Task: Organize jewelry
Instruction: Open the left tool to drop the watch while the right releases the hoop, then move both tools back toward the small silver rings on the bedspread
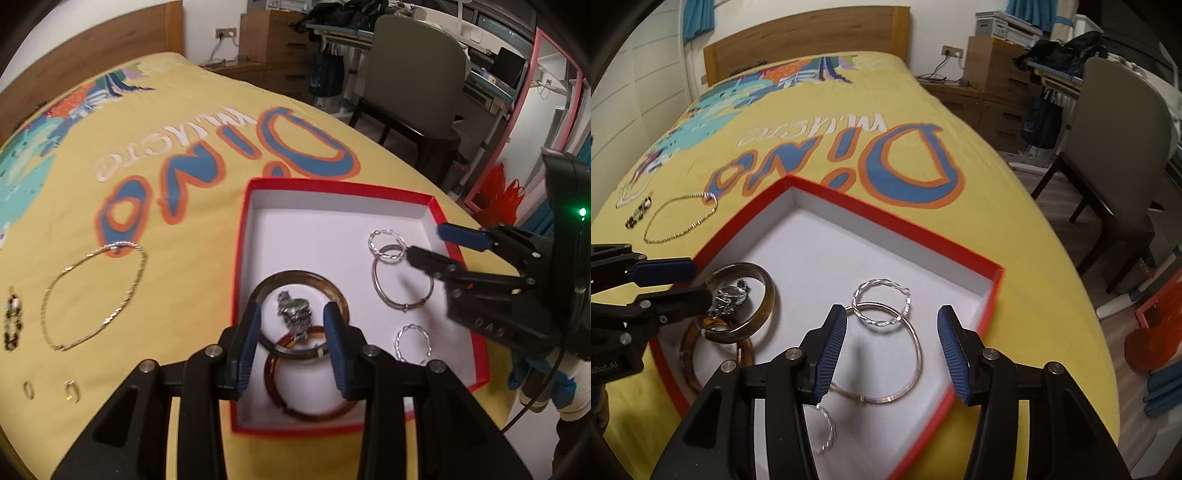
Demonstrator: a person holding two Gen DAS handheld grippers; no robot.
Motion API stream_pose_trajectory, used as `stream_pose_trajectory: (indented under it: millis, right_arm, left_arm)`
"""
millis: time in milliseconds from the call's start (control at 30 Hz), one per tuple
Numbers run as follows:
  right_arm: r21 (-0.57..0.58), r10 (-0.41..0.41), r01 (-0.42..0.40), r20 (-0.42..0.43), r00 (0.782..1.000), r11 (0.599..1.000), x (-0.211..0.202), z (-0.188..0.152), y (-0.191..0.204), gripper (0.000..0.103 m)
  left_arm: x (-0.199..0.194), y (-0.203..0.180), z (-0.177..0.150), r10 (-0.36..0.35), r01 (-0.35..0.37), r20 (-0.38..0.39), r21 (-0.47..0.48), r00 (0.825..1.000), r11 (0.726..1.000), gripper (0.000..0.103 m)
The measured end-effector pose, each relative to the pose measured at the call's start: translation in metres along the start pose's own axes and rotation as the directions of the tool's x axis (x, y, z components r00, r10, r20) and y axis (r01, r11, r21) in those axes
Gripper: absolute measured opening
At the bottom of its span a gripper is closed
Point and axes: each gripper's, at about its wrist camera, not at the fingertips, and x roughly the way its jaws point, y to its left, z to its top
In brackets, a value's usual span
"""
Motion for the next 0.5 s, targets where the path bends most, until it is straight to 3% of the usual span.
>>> stream_pose_trajectory:
  millis: [333, 500]
  right_arm:
    - [0.072, 0.04, -0.042, 0.038, 0.998, 0.996, -0.061, -0.03, 0.017, 0.052]
    - [0.091, 0.064, -0.068, 0.049, 0.997, 0.994, -0.087, -0.044, 0.036, 0.054]
  left_arm:
    - [-0.06, 0.009, -0.037, 0.173, -0.173, 0.024, -0.011, 0.985, 0.985, 0.037]
    - [-0.09, 0.017, -0.057, 0.215, -0.214, 0.043, -0.026, 0.976, 0.976, 0.037]
